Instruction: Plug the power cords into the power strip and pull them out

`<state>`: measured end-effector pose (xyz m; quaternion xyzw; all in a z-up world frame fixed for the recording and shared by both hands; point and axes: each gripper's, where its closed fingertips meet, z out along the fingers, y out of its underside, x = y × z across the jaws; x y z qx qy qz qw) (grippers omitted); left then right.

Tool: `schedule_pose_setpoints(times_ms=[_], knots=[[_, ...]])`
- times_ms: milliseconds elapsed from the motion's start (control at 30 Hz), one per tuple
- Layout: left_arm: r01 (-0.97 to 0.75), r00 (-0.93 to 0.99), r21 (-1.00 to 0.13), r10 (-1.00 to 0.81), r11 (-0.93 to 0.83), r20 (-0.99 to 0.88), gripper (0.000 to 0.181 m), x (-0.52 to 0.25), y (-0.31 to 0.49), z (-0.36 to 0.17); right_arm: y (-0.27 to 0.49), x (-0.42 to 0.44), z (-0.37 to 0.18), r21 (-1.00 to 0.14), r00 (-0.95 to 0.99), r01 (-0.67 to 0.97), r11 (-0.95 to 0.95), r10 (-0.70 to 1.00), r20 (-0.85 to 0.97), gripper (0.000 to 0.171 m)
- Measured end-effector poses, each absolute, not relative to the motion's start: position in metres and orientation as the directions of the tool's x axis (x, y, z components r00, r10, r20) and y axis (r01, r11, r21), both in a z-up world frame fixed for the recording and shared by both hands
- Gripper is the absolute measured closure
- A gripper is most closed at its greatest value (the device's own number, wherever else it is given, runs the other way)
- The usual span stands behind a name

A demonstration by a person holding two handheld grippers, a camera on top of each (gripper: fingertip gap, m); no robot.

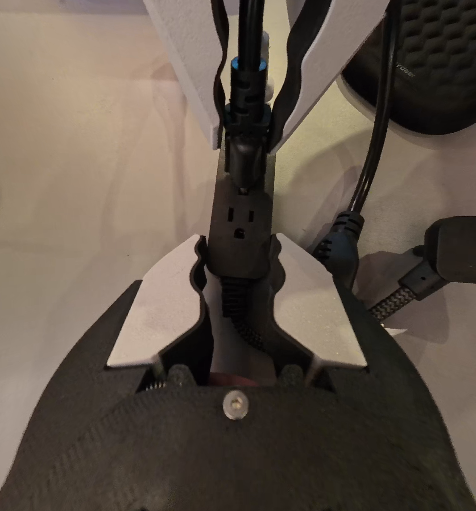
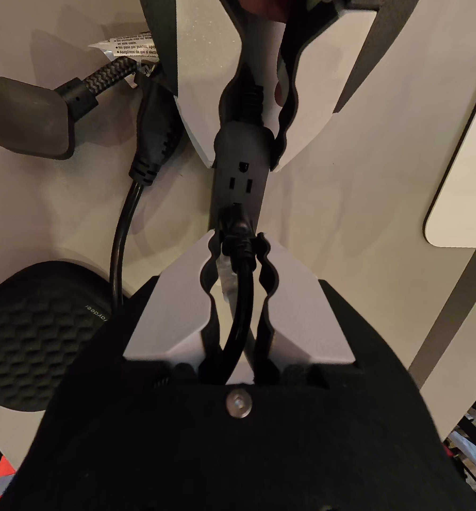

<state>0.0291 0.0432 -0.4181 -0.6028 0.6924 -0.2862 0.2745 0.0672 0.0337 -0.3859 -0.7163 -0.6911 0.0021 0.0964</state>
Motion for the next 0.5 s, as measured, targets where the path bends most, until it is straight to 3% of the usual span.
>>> schedule_pose_setpoints(times_ms=[500], knots=[[-0.679, -0.123, -0.727, -0.992, 0.106, -0.029, 0.138, 0.0293, 0.0428, -0.4183, 0.0353, 0.0671, -0.3864, -0.159, 0.066, 0.985, -0.061, 0.998, 0.025, 0.148]])
